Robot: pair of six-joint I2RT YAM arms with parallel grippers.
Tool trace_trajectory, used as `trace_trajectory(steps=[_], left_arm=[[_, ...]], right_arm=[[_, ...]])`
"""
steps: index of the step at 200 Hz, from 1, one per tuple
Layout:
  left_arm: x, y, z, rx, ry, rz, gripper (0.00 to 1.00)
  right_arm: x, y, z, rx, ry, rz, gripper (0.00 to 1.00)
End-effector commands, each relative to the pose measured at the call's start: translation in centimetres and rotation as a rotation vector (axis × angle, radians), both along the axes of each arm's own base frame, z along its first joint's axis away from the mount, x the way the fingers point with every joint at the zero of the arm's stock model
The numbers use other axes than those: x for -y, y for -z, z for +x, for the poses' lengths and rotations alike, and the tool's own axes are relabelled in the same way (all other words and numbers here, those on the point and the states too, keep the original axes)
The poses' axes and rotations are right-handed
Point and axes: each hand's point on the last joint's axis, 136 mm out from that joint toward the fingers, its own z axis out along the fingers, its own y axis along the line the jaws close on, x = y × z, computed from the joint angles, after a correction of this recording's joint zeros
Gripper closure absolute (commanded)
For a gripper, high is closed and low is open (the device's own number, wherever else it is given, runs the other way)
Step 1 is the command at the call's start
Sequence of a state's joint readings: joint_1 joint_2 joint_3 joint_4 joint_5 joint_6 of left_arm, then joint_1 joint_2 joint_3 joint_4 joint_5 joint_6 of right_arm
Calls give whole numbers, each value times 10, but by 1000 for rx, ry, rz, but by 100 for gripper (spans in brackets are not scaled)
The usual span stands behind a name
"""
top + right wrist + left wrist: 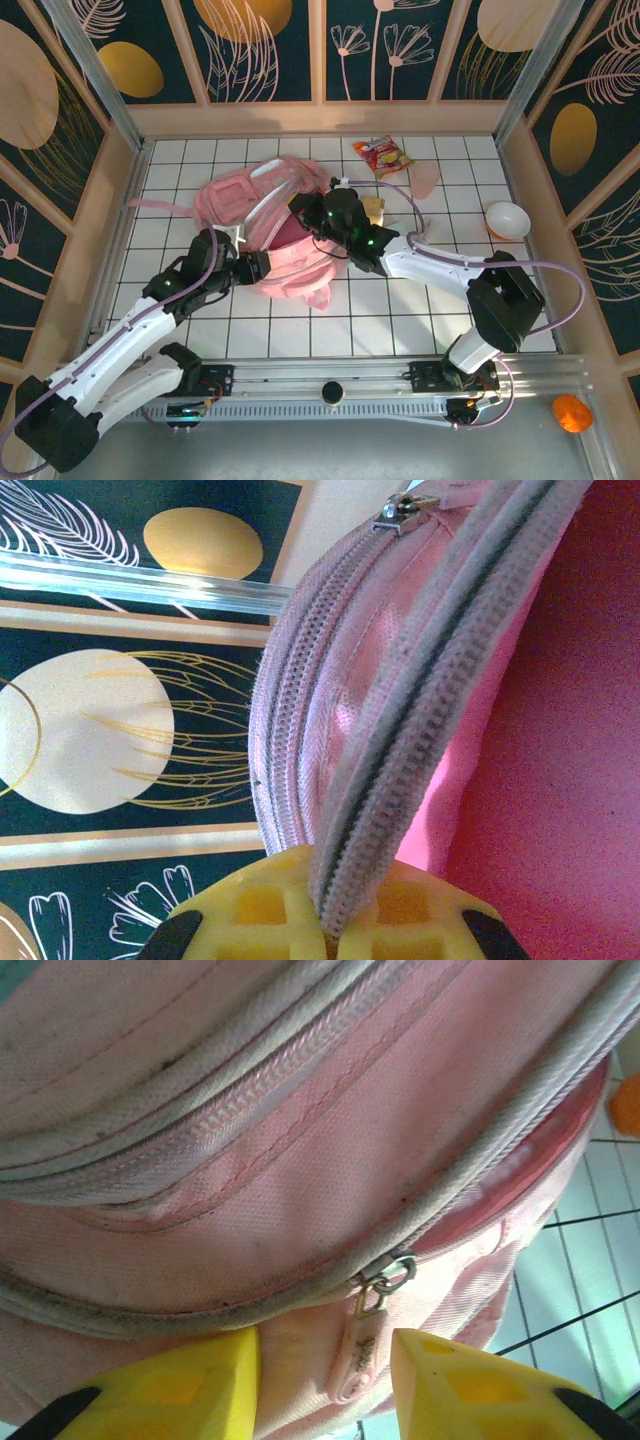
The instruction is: Pack the student bag
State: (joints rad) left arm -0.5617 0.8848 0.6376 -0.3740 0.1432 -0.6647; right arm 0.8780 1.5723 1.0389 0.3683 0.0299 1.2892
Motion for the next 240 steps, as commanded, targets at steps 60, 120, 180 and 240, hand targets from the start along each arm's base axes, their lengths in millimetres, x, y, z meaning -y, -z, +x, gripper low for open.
trace_trajectory(steps=[60,120,180,240], left_arm=[[-10,11,13,-18,-48,107,88],[-34,19,7,-20,-131,176,100],[-10,12,1,9,-37,36,100],[-1,7,8,8,-27,7,92]], right_arm=[[-4,-73,3,148,18,118,100],[8,-71,2,140,1,94,100],[13,-72,8,129,-112,85,100],[-13,-65,-2,104,-197,113,100]])
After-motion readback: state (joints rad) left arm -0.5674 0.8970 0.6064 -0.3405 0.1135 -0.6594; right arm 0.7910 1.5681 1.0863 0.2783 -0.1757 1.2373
